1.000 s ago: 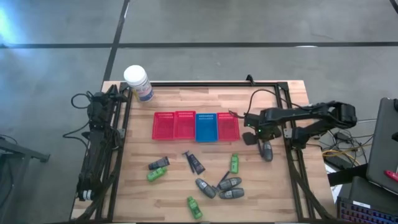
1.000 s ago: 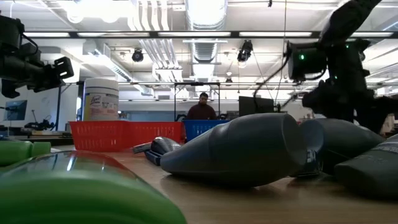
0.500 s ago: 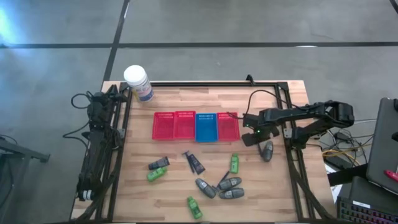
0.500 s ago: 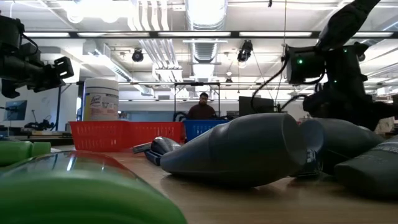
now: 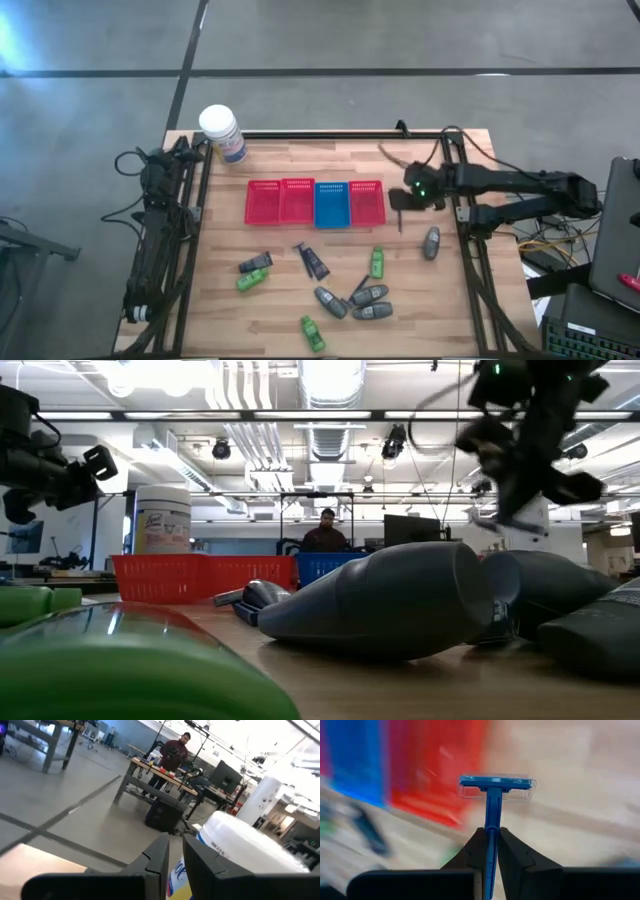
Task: Pick & Place Travel size toiletries
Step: Put the blue razor into the right red bin
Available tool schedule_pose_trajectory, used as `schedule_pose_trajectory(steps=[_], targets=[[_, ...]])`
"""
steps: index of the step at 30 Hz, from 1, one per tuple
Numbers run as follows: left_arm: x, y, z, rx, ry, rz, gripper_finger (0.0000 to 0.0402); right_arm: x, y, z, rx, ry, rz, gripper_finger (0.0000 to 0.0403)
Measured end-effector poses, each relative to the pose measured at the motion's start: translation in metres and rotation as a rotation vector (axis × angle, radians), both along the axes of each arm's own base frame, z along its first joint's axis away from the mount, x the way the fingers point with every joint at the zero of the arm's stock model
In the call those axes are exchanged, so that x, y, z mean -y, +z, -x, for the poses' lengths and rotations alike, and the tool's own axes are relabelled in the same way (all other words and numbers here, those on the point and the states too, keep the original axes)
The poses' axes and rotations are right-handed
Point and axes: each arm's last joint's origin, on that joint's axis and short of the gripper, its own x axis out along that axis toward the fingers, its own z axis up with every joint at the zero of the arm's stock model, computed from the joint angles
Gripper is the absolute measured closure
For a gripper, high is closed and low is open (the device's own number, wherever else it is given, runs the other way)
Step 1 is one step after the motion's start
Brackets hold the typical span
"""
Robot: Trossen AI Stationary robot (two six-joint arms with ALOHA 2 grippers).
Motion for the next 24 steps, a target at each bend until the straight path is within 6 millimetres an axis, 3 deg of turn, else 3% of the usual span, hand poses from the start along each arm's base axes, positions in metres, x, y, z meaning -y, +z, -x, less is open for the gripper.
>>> schedule_pose_trajectory(steps=[4,15,20,24], targets=[[0.0,0.0,0.0,0.056,0.0,0.003,0.0342,0.018,0.013,-0.024,0.127,-0.081,0.068,0.0382],[0.0,0.0,0.0,0.065,0.0,0.003,0.0342,0.068,-0.025,-0.088,-0.062,0.042,0.071,0.0361],[0.0,0.0,0.0,0.053,0.0,0.003,0.0342,0.072,-0.04,-0.101,-0.079,0.067,-0.043,0.0342],[0.0,0.0,0.0,0.141,-0.017,0.008,0.0342,0.069,-0.046,-0.104,-0.124,0.101,-0.087,0.0307]])
